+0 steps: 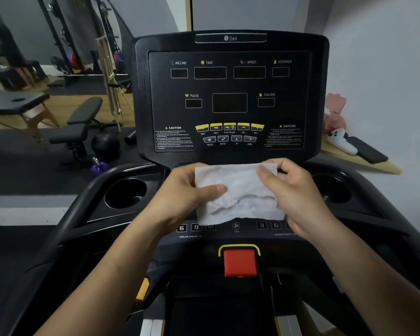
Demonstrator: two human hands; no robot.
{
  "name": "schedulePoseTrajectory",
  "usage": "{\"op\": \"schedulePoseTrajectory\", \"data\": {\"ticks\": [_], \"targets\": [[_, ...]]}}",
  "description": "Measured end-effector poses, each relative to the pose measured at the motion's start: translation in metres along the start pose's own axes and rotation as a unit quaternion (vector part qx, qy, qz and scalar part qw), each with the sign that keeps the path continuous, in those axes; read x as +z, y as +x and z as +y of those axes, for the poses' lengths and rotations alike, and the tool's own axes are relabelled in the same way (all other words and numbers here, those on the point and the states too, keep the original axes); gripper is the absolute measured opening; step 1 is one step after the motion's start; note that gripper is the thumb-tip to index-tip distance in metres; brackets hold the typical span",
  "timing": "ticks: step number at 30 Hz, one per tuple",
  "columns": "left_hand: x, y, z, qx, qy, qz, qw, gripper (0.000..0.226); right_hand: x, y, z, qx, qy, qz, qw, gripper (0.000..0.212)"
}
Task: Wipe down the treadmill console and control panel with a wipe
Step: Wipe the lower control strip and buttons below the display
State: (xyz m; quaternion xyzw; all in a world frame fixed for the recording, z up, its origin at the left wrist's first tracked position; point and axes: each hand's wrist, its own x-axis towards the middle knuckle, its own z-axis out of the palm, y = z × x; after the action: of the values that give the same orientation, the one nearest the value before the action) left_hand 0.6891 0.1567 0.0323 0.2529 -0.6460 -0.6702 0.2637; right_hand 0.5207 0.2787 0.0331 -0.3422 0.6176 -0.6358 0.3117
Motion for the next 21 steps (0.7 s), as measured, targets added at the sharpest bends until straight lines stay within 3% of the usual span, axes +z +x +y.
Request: {"op": "schedulePoseTrajectory", "data": {"ticks": [3, 7, 12, 16, 18, 21], "targets": [[-0.004, 0.003, -0.003, 0.031, 0.008, 0.019, 0.999, 0.034, -0.003, 0.002, 0.000, 0.054, 0.005, -0.046, 0.997, 0.027], [-0.003, 0.000, 0.000, 0.061, 0.030, -0.070, 0.995, 0.057, -0.006, 0.007, 0.003, 0.032, -0.102, -0.013, 0.994, 0.019], [-0.001, 0.004, -0.004, 0.070, 0.147, -0.113, 0.980, 0.036, -0.007, 0.012, -0.001, -0.110, -0.273, 0.036, 0.955, 0.016], [0.007, 0.006, -0.012, 0.034, 0.116, -0.070, 0.990, 0.045, 0.002, 0.005, -0.010, -0.217, -0.331, 0.059, 0.916, 0.015], [0.012, 0.007, -0.013, 0.044, 0.093, -0.068, 0.992, 0.049, 0.011, -0.002, -0.014, -0.210, -0.290, -0.002, 0.934, 0.026], [0.011, 0.006, -0.012, 0.073, 0.028, -0.082, 0.994, 0.037, 0.018, -0.008, -0.017, -0.174, -0.226, -0.135, 0.949, 0.039]]}}
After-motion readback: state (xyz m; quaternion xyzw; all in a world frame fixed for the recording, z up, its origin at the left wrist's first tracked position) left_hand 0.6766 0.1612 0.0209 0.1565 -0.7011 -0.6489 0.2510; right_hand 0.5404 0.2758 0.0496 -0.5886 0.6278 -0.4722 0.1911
